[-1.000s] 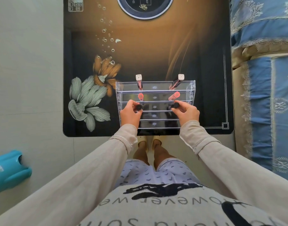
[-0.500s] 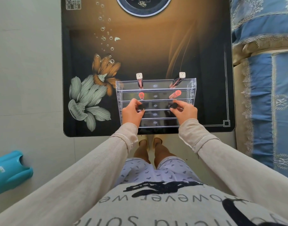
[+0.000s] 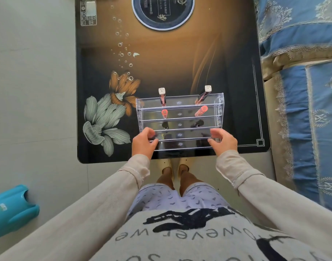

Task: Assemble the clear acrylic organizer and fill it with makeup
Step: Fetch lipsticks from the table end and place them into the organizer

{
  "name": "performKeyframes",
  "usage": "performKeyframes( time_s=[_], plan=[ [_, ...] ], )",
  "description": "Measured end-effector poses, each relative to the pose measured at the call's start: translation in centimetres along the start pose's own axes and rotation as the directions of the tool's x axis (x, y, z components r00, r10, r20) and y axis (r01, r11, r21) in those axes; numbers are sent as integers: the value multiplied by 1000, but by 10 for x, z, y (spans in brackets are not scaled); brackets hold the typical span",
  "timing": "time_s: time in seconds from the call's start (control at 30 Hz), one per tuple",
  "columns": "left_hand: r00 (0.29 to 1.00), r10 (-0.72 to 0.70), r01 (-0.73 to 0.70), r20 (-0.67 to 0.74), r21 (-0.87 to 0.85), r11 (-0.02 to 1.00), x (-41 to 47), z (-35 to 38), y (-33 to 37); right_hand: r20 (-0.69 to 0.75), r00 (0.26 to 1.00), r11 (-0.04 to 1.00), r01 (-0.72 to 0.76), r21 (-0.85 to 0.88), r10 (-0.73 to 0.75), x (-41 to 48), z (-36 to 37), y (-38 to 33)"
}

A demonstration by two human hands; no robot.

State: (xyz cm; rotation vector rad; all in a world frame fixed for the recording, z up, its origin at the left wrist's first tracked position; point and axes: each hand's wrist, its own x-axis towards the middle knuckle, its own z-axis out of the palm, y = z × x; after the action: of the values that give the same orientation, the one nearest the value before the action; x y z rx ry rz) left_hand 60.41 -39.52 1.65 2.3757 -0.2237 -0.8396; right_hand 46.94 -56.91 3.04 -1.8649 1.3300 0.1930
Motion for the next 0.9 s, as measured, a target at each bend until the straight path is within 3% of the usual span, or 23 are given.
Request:
performKeyframes(
  time_s=[0.13,0.27,0.4,0.53,0.63,0.77,0.9],
  plan=[
    [986,-126,104,109,184,977,-17,-13,-37,124,980,988,-147,-54,153,-20,-4,44],
    [881,-326,162,341,430,888,-40,-21,-73,257,907,942,-311,-124,334,-43,-4,85],
    [808,-425,164,408,537,827,-61,-25,-98,278,859,902,-394,-177,430,-62,-3,112],
    [824,-436,248,363,460,853,-77,-25,-107,364,819,892,-365,-266,444,-65,-5,112],
    [864,-429,322,263,367,873,-86,-22,-108,379,837,912,-303,-278,394,-54,-9,106],
    [898,-426,411,113,132,902,-100,-15,-105,383,872,923,-173,-343,305,-31,-12,95],
    [866,-500,493,-22,-136,860,-128,3,-105,433,880,891,26,-454,195,-7,-12,84]
  ],
)
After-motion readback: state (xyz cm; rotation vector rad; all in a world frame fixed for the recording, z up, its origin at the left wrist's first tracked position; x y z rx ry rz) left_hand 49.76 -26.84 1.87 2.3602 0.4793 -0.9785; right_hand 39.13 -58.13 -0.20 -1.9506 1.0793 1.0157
